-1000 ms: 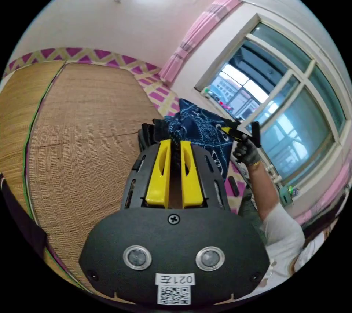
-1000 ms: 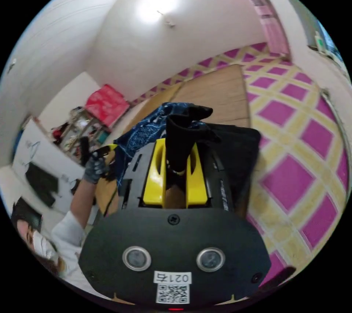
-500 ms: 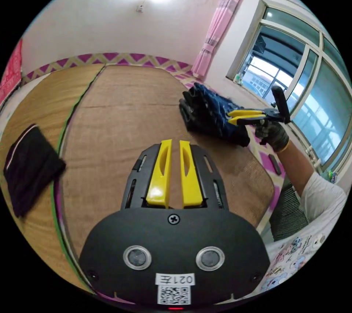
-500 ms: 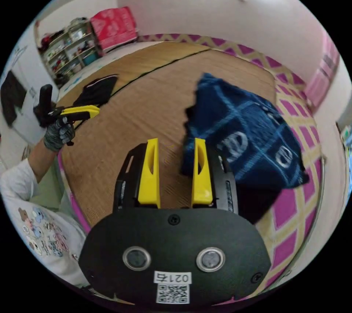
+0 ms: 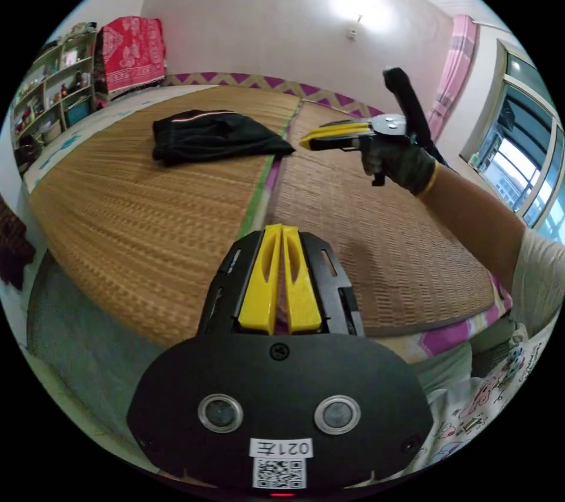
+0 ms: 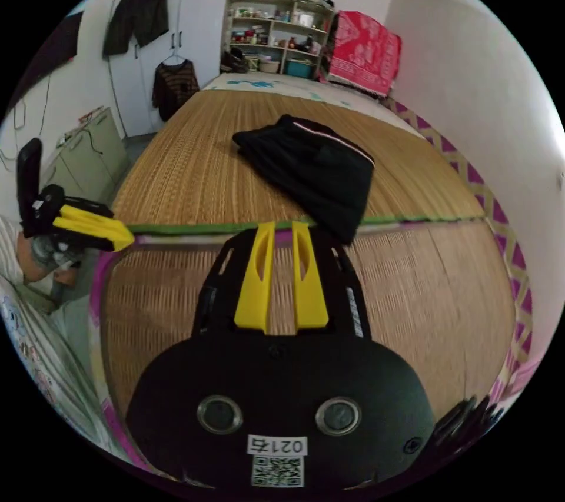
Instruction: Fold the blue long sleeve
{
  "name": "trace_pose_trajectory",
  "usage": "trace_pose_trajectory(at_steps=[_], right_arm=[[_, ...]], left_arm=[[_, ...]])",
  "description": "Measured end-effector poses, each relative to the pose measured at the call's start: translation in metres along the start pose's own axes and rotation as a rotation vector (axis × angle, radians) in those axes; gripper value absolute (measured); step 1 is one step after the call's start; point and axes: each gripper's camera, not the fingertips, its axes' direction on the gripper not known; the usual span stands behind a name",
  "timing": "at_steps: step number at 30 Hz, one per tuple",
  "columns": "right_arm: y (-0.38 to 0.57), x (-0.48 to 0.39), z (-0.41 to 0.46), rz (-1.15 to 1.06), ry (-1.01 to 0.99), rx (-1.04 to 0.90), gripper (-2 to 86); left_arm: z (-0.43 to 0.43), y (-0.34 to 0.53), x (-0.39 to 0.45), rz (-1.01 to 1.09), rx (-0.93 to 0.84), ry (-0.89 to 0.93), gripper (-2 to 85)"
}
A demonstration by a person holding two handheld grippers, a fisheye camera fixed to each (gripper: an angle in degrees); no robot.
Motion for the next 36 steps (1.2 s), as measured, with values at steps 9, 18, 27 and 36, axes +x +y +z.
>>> trace_pose_trajectory(at_steps=[9, 18, 27, 36], right_arm=[[-0.113, -0.094, 0.12, -0.321, 0.05, -0.016, 14.2], [-0.156, -0.137, 0.181, -0.439, 0.145, -0.06, 11.0], [-0.14, -0.117, 0.135, -0.197, 0.148, -0.028, 5.9], [0.026, -0.073, -0.031, 0.019, 0.073, -0.04, 5.9]], left_arm=[[-0.023, 0.024, -0.062, -0.087, 0.03, -0.049, 0.1], [-0.047, 0.023, -0.114, -0.177, 0.074, -0.005, -0.9], [-0.061, 0.012, -0.136, -0.166, 0.056, 0.009, -0.5], [0.006, -0.056, -0.134, -0.203, -0.021, 0.35, 6.8]])
